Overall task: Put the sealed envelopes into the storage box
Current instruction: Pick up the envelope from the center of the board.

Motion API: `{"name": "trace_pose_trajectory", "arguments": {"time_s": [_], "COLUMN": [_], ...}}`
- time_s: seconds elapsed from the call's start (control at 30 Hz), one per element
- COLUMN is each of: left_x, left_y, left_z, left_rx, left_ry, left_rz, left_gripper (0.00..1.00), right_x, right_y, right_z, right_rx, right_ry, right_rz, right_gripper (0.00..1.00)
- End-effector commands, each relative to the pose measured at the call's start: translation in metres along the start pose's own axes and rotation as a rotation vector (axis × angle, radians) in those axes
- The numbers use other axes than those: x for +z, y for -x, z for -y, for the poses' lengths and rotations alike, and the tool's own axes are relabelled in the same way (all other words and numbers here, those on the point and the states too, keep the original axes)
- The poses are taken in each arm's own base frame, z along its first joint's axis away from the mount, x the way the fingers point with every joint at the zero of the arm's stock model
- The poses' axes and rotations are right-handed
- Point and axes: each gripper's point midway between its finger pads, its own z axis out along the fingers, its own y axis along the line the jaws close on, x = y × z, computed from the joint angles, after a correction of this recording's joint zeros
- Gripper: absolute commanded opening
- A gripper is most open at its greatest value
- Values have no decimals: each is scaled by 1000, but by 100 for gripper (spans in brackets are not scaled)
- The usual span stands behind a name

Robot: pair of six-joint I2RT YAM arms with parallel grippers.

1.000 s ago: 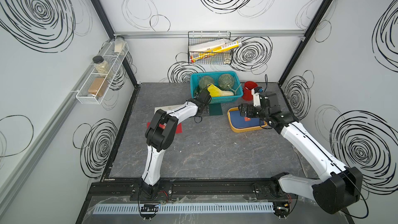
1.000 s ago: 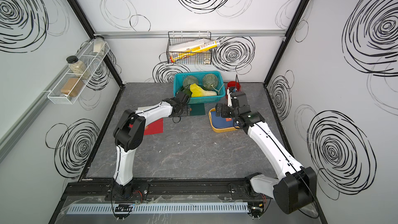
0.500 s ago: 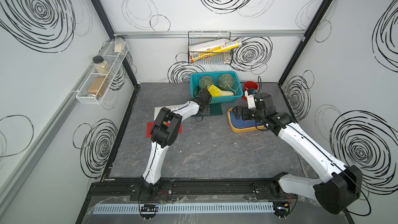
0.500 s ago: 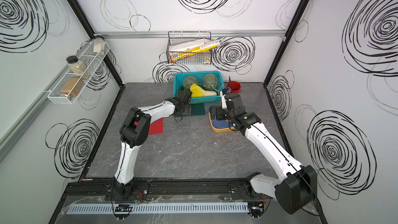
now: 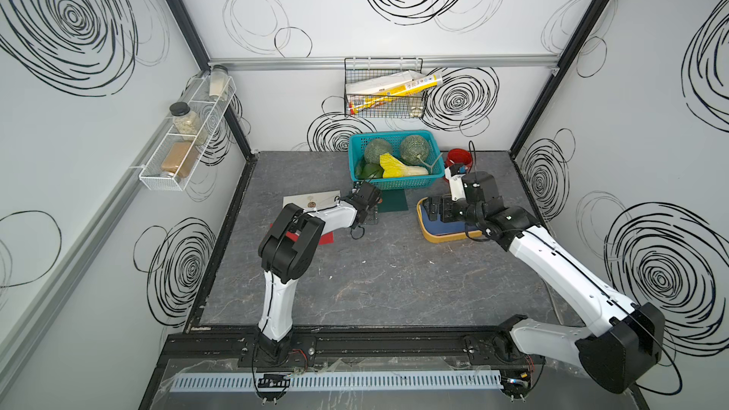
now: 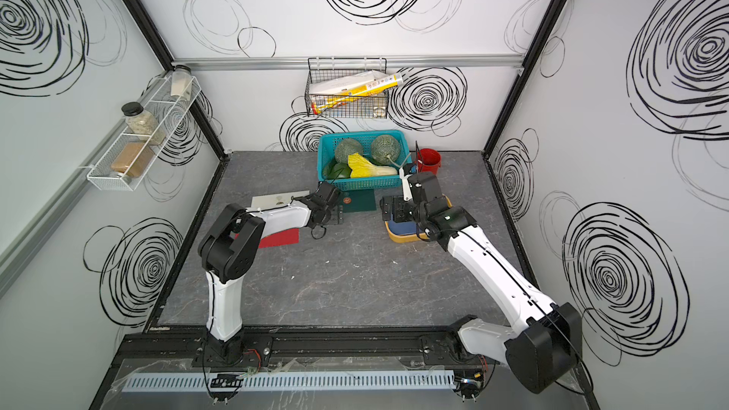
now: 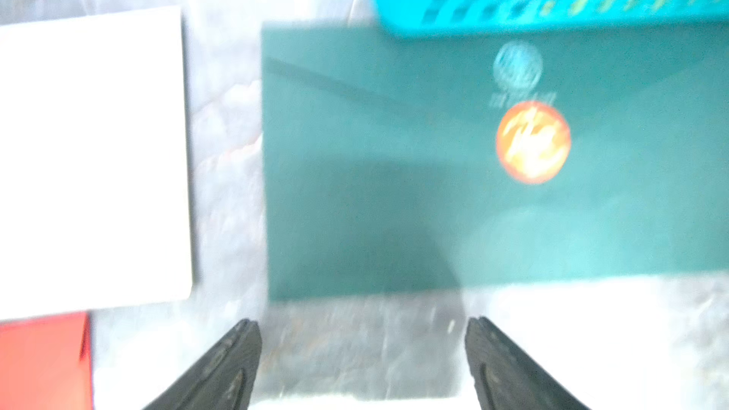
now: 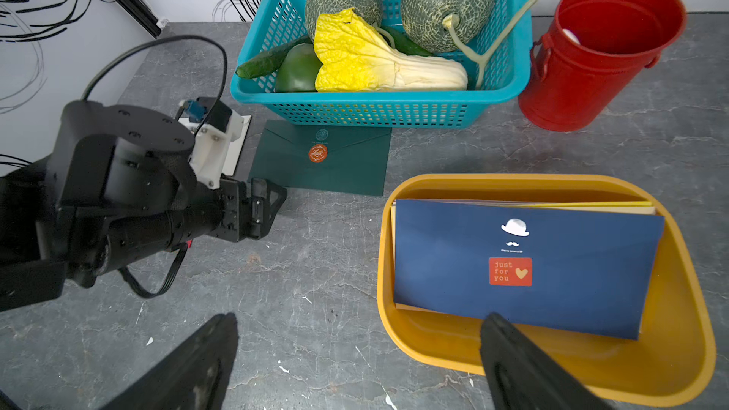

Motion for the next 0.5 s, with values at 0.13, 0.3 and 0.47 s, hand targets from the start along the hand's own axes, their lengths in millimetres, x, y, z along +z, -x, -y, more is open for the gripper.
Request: {"name": "trace_pose_trajectory", "arguments": {"time_s": [0.13, 0.3, 0.47], "left_x": [-10, 6, 20], "left_y": [47, 44, 40], "left_z": [20, 26, 30], "left_rx": [-32, -18, 13], "left_ry": [-65, -63, -29], "left_rz": [165, 156, 168], "left_gripper": [88, 87, 86], "right_x": [-3, -6, -9], "right_y": [-2, 3, 11], "right_z": [1, 1, -4], "right_rx": [9, -2, -8], "right_ry": [-4, -7, 9], "right_rz": [16, 33, 49], "right_gripper": [100, 100, 100]}}
